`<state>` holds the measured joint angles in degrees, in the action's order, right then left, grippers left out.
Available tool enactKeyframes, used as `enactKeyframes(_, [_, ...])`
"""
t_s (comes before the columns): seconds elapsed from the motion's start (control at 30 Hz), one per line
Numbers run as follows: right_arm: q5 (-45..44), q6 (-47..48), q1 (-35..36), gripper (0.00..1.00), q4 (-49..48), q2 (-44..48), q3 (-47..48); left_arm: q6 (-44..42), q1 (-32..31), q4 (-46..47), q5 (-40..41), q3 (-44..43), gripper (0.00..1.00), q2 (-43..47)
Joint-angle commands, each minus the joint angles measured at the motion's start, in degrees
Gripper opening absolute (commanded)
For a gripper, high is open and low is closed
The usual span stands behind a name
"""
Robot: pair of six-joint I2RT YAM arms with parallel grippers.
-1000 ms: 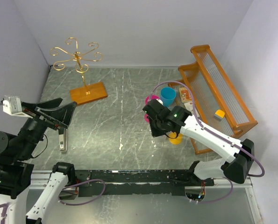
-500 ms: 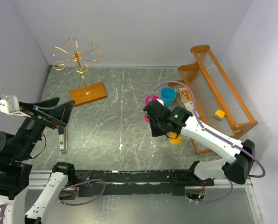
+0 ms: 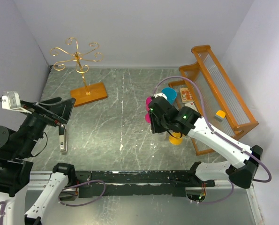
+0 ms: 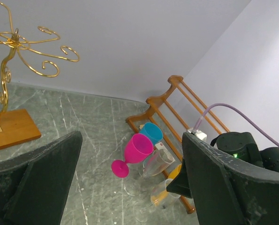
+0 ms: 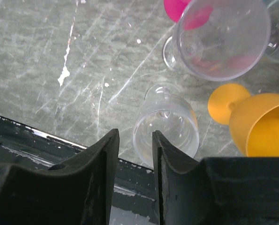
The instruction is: Take the wine glass off the wine glass rack
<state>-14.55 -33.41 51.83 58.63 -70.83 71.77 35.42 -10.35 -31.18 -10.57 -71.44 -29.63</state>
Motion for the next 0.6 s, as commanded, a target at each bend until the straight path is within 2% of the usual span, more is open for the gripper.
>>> enactKeyframes(0.0, [-2.6, 4.84, 0.09, 0.36, -4.38, 2.71, 2.5, 2.17, -0.37, -0.28, 1.43, -0.42, 0.98, -0.09])
enactKeyframes(0.2, [-5.5, 10.53, -0.24, 0.39, -10.96, 3.51, 5.55, 6.62, -0.37, 2.33, -0.06, 3.83, 0.98, -1.22])
enactKeyframes(0.4, [-5.94, 17.34, -3.81, 0.48, -19.0, 3.18, 8.83, 8.15, -0.37, 4.13, -1.47, 3.46, 0.98, -4.33])
enactKeyframes(0.47, [-5.15, 18.87, -6.23, 0.52, -20.53, 3.17, 10.09, 7.42, -0.35, 3.8, -1.13, 2.01, 0.98, -5.3])
enactKeyframes(0.57, [-2.48, 20.32, -10.56, 0.64, -22.32, 4.36, 11.91, 5.36, -0.38, 1.64, 0.75, -1.29, 0.98, -6.65])
